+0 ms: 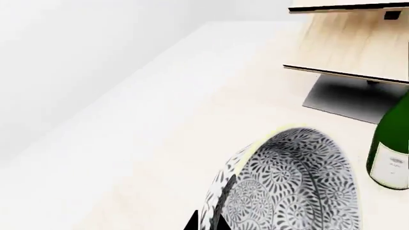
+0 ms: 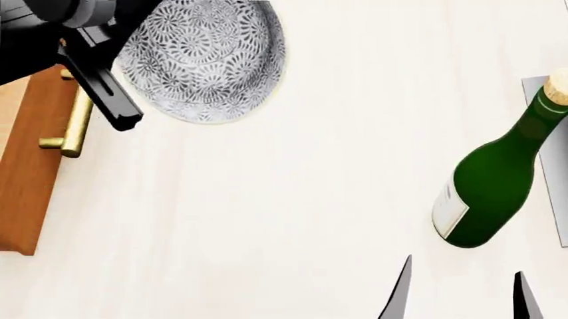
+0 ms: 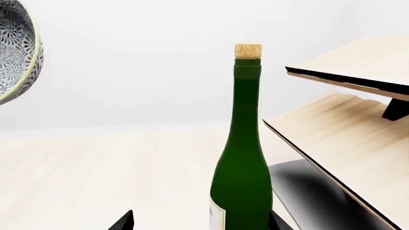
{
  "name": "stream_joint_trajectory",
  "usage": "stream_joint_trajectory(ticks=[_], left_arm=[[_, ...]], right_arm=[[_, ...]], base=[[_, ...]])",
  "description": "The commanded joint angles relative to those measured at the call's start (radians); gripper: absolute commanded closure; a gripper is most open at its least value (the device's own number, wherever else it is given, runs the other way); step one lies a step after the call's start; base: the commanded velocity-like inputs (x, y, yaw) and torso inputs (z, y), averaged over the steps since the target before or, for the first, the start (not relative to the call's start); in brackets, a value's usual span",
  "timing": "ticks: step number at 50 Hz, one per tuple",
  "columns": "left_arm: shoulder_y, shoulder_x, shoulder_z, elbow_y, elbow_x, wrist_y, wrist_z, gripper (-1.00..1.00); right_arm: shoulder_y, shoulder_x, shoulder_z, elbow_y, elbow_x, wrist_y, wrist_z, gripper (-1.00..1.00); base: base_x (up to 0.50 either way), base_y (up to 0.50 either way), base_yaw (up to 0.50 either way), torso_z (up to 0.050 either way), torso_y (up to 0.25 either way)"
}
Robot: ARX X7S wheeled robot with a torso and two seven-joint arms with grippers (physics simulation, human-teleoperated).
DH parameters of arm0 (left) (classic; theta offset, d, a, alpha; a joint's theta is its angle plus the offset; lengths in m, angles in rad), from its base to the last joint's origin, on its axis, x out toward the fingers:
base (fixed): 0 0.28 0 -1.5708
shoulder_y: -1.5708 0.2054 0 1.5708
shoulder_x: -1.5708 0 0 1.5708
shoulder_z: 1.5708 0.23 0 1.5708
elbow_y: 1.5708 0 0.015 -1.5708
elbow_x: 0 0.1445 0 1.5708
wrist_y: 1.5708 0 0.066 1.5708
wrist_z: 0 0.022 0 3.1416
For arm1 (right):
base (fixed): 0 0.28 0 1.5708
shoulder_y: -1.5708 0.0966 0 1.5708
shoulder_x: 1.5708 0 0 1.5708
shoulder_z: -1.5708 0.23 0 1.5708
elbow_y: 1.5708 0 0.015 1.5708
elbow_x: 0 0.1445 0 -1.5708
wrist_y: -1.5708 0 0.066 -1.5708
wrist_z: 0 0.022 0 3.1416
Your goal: Put the bowl on top of the cabinet.
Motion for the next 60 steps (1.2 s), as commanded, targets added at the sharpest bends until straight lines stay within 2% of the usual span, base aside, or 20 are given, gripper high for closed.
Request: stream_joint_trajectory(ticks=[1, 9, 13, 19, 24, 27, 38, 42, 53, 60], left_arm=[[-0.139, 0.074, -0.165, -0.231, 0.083, 0.041, -0.147, 1.0], [-0.235, 0.126, -0.312, -0.407, 0.116, 0.042, -0.273, 1.0], [-0.258, 0.145, -0.382, -0.481, 0.153, 0.101, -0.355, 1.0], [-0.285, 0.148, -0.44, -0.539, 0.168, 0.129, -0.408, 1.0], [-0.33, 0.15, -0.519, -0.631, 0.193, 0.168, -0.49, 1.0], [-0.361, 0.142, -0.576, -0.681, 0.199, 0.192, -0.533, 1.0], [-0.412, 0.109, -0.625, -0.743, 0.211, 0.217, -0.574, 1.0], [-0.451, 0.068, -0.655, -0.788, 0.223, 0.22, -0.598, 1.0], [-0.395, -0.013, -0.77, -0.756, 0.204, 0.198, -0.654, 1.0], [-0.355, -0.05, -0.801, -0.745, 0.213, 0.214, -0.671, 1.0]], right_arm=[[0.003, 0.002, -0.004, 0.002, -0.001, 0.001, 0.004, -1.0], [0.001, 0.004, -0.008, 0.001, -0.004, 0.001, 0.007, -1.0], [0.002, 0.004, -0.009, 0.002, -0.004, 0.001, 0.008, -1.0], [0.002, 0.006, -0.01, 0.005, -0.004, -0.002, 0.009, -1.0], [0.002, 0.007, -0.01, 0.005, -0.004, -0.003, 0.011, -1.0], [0.002, 0.008, -0.01, 0.003, -0.004, -0.001, 0.013, -1.0], [0.007, 0.01, -0.01, 0.008, 0.001, 0.0, 0.017, -1.0], [0.007, 0.012, -0.01, 0.005, 0.002, 0.002, 0.018, -1.0], [0.009, 0.015, -0.013, 0.009, 0.006, 0.002, 0.018, -1.0], [0.013, 0.015, -0.015, 0.012, 0.005, 0.006, 0.022, -1.0]], base=[[0.0, 0.0, 0.0, 0.0, 0.0], [0.0, 0.0, 0.0, 0.0, 0.0], [0.0, 0.0, 0.0, 0.0, 0.0], [0.0, 0.0, 0.0, 0.0, 0.0], [0.0, 0.0, 0.0, -0.021, 0.227], [0.0, 0.0, 0.0, -0.025, 0.25], [0.0, 0.0, 0.0, -0.025, 0.25], [0.0, 0.0, 0.0, -0.025, 0.25], [0.0, 0.0, 0.0, -0.025, 0.25], [0.0, 0.0, 0.0, -0.025, 0.25]])
